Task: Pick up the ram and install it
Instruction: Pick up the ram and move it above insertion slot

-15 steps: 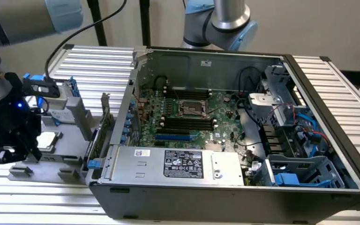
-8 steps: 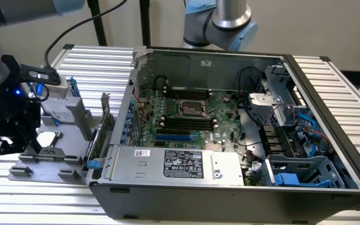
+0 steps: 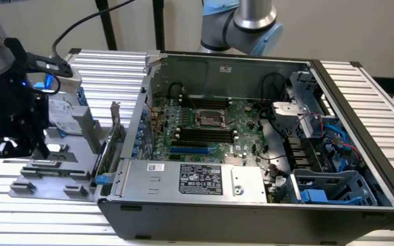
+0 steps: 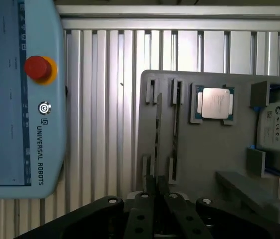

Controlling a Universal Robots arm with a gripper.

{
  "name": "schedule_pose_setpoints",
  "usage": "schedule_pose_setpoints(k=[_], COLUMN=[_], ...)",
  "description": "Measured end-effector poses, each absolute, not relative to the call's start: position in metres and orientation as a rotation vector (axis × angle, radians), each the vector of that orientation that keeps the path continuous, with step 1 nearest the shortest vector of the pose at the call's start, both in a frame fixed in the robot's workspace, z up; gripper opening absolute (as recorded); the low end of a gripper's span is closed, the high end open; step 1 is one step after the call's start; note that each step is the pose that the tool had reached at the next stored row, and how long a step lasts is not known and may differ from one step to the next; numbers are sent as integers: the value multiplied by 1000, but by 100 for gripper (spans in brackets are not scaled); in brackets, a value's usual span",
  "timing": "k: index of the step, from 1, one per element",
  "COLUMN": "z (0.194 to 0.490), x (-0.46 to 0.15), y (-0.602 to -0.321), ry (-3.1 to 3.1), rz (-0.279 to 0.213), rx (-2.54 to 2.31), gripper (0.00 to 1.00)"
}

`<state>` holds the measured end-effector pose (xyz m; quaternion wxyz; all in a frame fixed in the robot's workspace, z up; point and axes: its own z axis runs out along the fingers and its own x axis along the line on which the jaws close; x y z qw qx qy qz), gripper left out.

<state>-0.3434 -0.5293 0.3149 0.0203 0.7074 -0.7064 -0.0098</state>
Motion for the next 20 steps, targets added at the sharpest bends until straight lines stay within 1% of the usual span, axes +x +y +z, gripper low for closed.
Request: schedule_pose_setpoints(k=[10, 20], z=[356, 389], x=[-319, -284], y=[-529, -529], ry=[-2184, -2186], rz=[-43, -54], rx=[2213, 2220], gripper=[14, 14])
